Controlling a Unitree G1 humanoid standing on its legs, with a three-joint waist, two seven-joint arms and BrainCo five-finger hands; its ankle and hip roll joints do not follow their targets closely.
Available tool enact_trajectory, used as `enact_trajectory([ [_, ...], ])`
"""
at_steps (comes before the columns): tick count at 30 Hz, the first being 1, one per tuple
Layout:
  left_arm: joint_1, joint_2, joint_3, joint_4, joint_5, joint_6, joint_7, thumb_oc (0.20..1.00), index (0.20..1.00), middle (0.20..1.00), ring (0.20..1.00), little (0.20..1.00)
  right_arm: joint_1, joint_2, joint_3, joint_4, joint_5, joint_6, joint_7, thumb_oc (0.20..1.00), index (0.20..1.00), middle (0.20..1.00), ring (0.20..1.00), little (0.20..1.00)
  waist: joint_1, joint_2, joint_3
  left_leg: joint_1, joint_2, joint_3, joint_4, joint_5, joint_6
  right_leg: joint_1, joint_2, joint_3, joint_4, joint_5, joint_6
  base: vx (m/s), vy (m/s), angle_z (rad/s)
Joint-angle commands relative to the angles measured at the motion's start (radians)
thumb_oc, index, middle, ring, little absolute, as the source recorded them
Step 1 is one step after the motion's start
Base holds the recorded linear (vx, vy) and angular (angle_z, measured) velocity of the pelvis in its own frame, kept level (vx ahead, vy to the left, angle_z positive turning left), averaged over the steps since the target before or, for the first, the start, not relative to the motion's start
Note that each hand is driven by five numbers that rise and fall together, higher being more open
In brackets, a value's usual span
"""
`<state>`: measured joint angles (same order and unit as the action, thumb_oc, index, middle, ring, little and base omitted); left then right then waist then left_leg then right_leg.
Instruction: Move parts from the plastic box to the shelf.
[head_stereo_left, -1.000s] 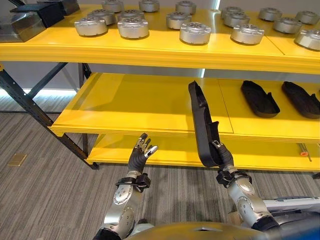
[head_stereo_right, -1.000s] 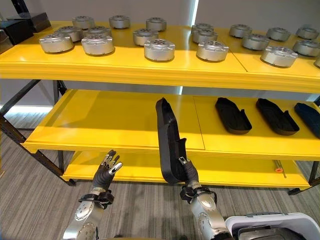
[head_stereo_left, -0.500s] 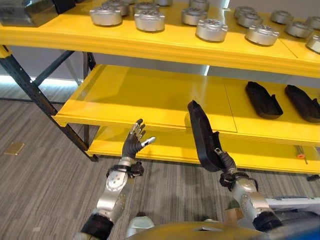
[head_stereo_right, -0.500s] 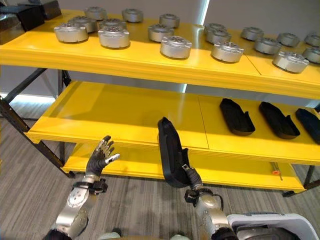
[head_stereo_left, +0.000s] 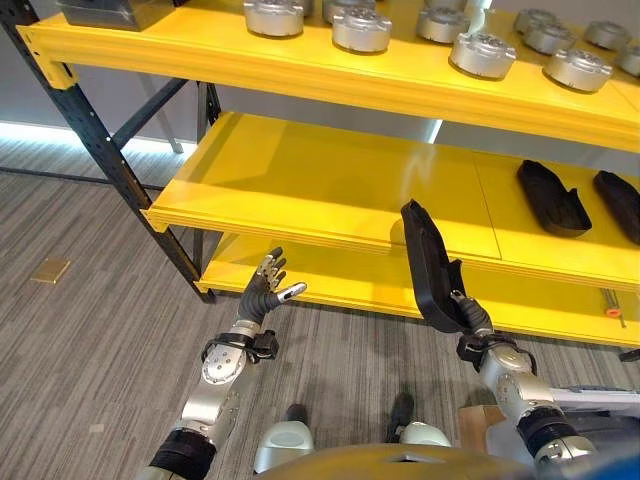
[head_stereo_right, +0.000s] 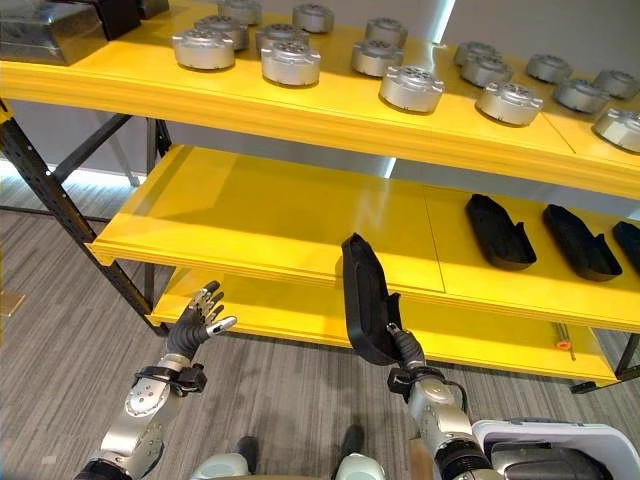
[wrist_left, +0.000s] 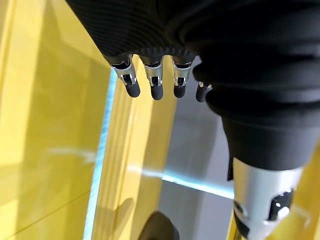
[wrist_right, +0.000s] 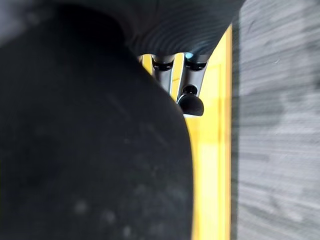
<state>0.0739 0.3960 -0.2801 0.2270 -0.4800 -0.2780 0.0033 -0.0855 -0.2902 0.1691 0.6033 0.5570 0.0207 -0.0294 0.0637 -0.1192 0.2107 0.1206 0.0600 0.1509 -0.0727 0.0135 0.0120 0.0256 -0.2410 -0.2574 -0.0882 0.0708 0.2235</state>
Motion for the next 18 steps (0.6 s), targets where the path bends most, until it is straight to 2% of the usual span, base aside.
enact_trajectory([
  [1,-0.036,-0.018,-0.048,-0.101,0.031,-0.054,-0.036,1.0,1.0,1.0,1.0,1.0,-0.147,-0.07,-0.05,-0.043,0.039,-0.056,-0.012,0.2,0.2,0.2,0.2,0.2,-0.023,0.036,0.009,0.111,-0.03,0.009,-0.015,-0.069,0.026,-0.115,0.023,0.058,0.001,0.242,-0.004,0.21,-0.159,0.24],
  [2,-0.042,-0.017,-0.068,-0.105,0.02,-0.041,-0.036,1.0,1.0,1.0,1.0,1.0,-0.149,-0.074,-0.048,-0.041,0.037,-0.062,-0.013,0.2,0.2,0.2,0.2,0.2,-0.031,0.035,0.011,0.119,-0.028,0.002,-0.01,-0.071,0.027,-0.104,0.028,0.072,0.001,0.242,-0.008,0.34,-0.272,0.41],
  [3,-0.043,-0.019,-0.081,-0.099,-0.008,-0.003,-0.081,1.0,1.0,1.0,1.0,1.0,-0.153,-0.078,-0.044,-0.043,0.032,-0.061,-0.016,0.2,0.2,0.2,0.2,0.2,-0.037,0.033,0.009,0.121,-0.022,0.005,0.005,-0.077,0.025,-0.085,0.035,0.072,0.013,0.228,-0.015,0.36,-0.295,0.4],
  [5,-0.041,-0.029,-0.098,-0.089,-0.013,-0.023,-0.09,1.0,1.0,1.0,1.0,1.0,-0.157,-0.086,-0.038,-0.05,0.038,-0.049,-0.028,0.2,0.2,0.2,0.2,0.2,-0.041,0.038,-0.006,0.119,-0.01,0.01,0.015,-0.079,0.016,-0.07,0.045,0.064,0.045,0.181,-0.031,0.32,-0.266,0.12],
  [6,-0.04,-0.048,-0.112,-0.085,-0.023,-0.028,-0.087,1.0,1.0,1.0,1.0,1.0,-0.161,-0.091,-0.033,-0.05,0.031,-0.044,-0.03,0.2,0.2,0.2,0.2,0.2,-0.047,0.049,-0.027,0.133,0.006,0.018,0.012,-0.076,-0.002,-0.053,0.054,0.052,0.063,0.137,-0.057,0.32,-0.24,0.0],
  [7,-0.04,-0.052,-0.115,-0.085,-0.03,-0.023,-0.089,1.0,1.0,1.0,1.0,1.0,-0.164,-0.093,-0.032,-0.049,0.026,-0.043,-0.028,0.2,0.2,0.2,0.2,0.2,-0.049,0.052,-0.033,0.138,0.01,0.022,0.009,-0.075,-0.008,-0.048,0.056,0.048,0.066,0.127,-0.064,0.33,-0.232,0.05],
  [9,-0.035,-0.068,-0.128,-0.089,-0.017,-0.034,-0.095,1.0,1.0,1.0,1.0,1.0,-0.175,-0.094,-0.021,-0.042,0.011,-0.04,-0.026,0.2,0.2,0.2,0.2,0.2,-0.058,0.065,-0.056,0.146,0.048,0.055,0.027,-0.068,-0.037,-0.031,0.076,0.022,0.094,0.072,-0.103,0.29,-0.249,0.06],
  [10,-0.035,-0.069,-0.128,-0.091,-0.016,-0.034,-0.094,1.0,1.0,1.0,1.0,1.0,-0.176,-0.095,-0.02,-0.043,0.008,-0.041,-0.027,0.2,0.2,0.2,0.2,0.2,-0.059,0.066,-0.058,0.141,0.054,0.059,0.033,-0.063,-0.041,-0.03,0.078,0.02,0.098,0.067,-0.107,0.22,-0.236,0.05],
  [12,-0.045,-0.074,-0.13,-0.094,-0.013,-0.03,-0.086,1.0,1.0,1.0,1.0,1.0,-0.18,-0.101,-0.015,-0.046,-0.026,-0.056,-0.024,0.2,0.2,0.2,0.2,0.2,-0.065,0.073,-0.062,0.116,0.089,0.08,0.075,-0.038,-0.062,-0.028,0.081,0.003,0.118,0.046,-0.124,0.16,-0.292,0.02],
  [13,-0.065,-0.078,-0.137,-0.085,0.008,-0.065,-0.077,1.0,1.0,1.0,1.0,1.0,-0.192,-0.113,-0.004,-0.044,-0.067,-0.077,-0.014,0.2,0.2,0.2,0.2,0.2,-0.071,0.078,-0.064,0.097,0.121,0.099,0.121,-0.003,-0.08,-0.031,0.08,-0.014,0.124,0.039,-0.138,0.16,-0.351,0.09],
  [16,-0.088,-0.084,-0.144,-0.078,-0.024,-0.08,-0.042,1.0,1.0,1.0,1.0,1.0,-0.221,-0.135,0.007,-0.039,-0.1,-0.077,0.001,0.2,0.2,0.2,0.2,0.2,-0.084,0.093,-0.071,0.098,0.147,0.133,0.174,0.024,-0.104,-0.038,0.078,-0.042,0.127,0.025,-0.156,0.07,-0.155,0.17],
  [18,-0.103,-0.093,-0.146,-0.066,-0.055,-0.083,-0.026,1.0,1.0,1.0,1.0,1.0,-0.236,-0.139,0.017,-0.036,-0.097,-0.079,0.004,0.2,0.2,0.2,0.2,0.2,-0.091,0.109,-0.077,0.077,0.168,0.16,0.279,0.065,-0.132,-0.022,0.087,-0.067,0.121,-0.001,-0.171,0.1,-0.154,0.04],
])
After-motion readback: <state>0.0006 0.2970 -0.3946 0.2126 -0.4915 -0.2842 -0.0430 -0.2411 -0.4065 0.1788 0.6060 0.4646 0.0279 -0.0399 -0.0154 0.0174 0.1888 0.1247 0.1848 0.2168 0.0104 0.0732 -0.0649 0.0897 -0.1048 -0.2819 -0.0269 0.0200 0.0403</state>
